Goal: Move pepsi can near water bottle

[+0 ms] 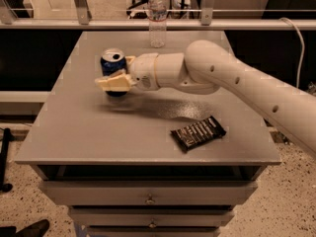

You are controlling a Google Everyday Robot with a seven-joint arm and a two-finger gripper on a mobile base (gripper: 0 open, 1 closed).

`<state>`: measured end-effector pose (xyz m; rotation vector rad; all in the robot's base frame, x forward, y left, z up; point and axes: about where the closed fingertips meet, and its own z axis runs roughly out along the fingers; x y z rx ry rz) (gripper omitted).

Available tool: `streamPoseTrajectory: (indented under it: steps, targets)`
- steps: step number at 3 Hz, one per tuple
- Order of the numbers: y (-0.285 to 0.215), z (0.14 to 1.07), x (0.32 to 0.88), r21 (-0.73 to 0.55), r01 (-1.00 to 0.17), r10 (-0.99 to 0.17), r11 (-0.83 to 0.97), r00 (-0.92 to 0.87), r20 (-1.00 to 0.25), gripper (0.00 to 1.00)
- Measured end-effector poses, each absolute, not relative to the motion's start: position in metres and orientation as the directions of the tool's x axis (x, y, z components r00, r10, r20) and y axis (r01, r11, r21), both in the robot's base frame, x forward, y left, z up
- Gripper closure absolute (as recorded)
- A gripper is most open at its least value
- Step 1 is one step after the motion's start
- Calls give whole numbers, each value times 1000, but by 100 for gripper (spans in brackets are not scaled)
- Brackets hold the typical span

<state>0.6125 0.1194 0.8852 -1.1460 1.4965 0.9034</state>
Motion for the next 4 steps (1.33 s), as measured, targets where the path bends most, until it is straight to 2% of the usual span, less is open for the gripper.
streamPoseTrajectory:
  steps: [1,3,4]
  targets:
    - [38,918,631,-70,-924,-224,377,-18,-974,100]
    - [31,918,636,-86,-911,-232,402,-10,-973,100]
    - [12,915,657,-129,-886,-256,445,12,-967,100]
